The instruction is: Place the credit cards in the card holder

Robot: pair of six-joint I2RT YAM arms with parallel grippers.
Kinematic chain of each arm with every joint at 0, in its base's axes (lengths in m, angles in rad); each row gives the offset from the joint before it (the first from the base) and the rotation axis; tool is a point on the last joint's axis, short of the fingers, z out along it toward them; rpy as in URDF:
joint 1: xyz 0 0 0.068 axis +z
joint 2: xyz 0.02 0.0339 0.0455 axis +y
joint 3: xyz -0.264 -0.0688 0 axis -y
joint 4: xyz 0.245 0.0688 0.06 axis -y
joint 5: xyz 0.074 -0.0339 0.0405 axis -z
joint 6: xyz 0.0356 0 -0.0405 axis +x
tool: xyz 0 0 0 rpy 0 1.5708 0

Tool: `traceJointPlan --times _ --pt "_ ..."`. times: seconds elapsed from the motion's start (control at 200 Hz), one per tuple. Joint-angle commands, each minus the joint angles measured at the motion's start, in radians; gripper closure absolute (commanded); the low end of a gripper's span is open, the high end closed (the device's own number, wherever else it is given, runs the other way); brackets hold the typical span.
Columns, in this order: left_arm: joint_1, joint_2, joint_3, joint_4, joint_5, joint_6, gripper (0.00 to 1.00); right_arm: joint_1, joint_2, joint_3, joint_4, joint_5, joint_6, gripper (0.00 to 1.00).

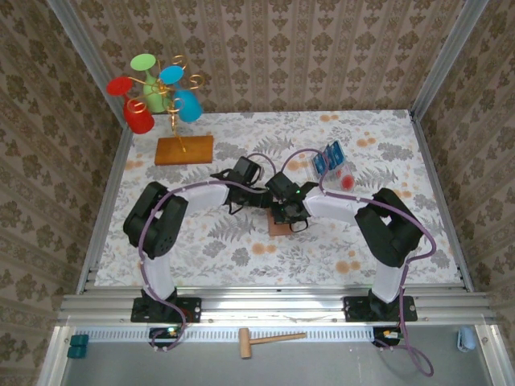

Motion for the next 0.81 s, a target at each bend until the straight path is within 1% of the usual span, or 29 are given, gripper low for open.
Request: traceJointPlan --times 0.0,0.105,0.245,0.355,0.59,0.8 --pt "0.02 0.015 0.06 -0.032 0.036 -0.029 0.23 0.002 0.003 -0.009 -0.161 -0.004 0.006 0.79" --pt "0.036 0.019 0.077 -0.028 0.053 -0.04 0.23 0.002 -0.015 0.022 -0.149 -0.019 -0.005 0.77" --pt "0.059 0.022 0.095 -0.028 0.065 -0.039 0.23 0.001 -0.028 0.069 -0.138 -0.04 -0.026 0.7" --pt "0.079 0.022 0.109 -0.033 0.074 -0.037 0.23 0.001 -0.049 0.103 -0.141 -0.047 -0.043 0.68" --pt "0.122 0.007 0.124 -0.04 0.091 -0.042 0.23 -0.001 -0.109 0.144 -0.191 -0.021 -0.063 0.67" --pt "0.172 -0.032 0.118 -0.043 0.108 -0.053 0.22 -0.01 -0.136 0.098 -0.233 0.027 -0.068 0.68"
